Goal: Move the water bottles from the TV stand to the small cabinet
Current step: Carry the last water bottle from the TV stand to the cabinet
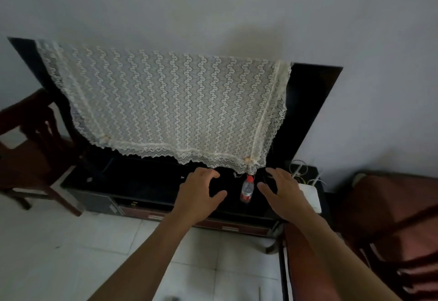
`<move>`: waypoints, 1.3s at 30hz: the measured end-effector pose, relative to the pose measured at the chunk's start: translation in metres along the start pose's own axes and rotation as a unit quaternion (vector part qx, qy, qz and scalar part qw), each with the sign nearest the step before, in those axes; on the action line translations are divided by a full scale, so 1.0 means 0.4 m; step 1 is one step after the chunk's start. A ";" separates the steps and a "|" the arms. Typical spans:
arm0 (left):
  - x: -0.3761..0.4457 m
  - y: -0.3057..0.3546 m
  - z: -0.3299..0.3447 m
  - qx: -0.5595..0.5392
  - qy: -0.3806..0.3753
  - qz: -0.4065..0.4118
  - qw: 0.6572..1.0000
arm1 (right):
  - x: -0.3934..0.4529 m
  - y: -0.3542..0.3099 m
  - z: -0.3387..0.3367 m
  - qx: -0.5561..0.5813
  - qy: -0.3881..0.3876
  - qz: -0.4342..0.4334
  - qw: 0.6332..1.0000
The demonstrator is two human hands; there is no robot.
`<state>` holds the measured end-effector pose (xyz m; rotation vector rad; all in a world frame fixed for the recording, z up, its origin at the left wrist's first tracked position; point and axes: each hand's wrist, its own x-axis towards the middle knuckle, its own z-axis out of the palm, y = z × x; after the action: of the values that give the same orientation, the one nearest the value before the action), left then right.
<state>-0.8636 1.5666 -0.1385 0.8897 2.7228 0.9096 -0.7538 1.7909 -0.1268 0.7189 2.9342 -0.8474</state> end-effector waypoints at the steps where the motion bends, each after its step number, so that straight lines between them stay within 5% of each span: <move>1: 0.018 -0.020 0.000 -0.004 -0.007 0.011 1.000 | 0.016 -0.015 0.003 0.005 0.001 0.010 1.000; 13: 0.256 -0.118 0.093 -0.027 -0.128 0.078 0.988 | 0.131 -0.005 0.092 -0.003 0.007 0.143 0.990; 30: 0.571 -0.096 0.328 0.023 -0.249 0.059 0.966 | 0.388 0.228 0.146 0.078 -0.031 0.250 0.965; 39: 0.656 -0.184 0.505 -0.049 -0.317 0.043 0.946 | 0.443 0.278 0.240 0.067 -0.044 0.321 0.944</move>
<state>-1.0533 1.7722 -0.3304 1.0617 2.0866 0.6194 -0.8760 1.9013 -0.2876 1.4793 2.3172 -0.9583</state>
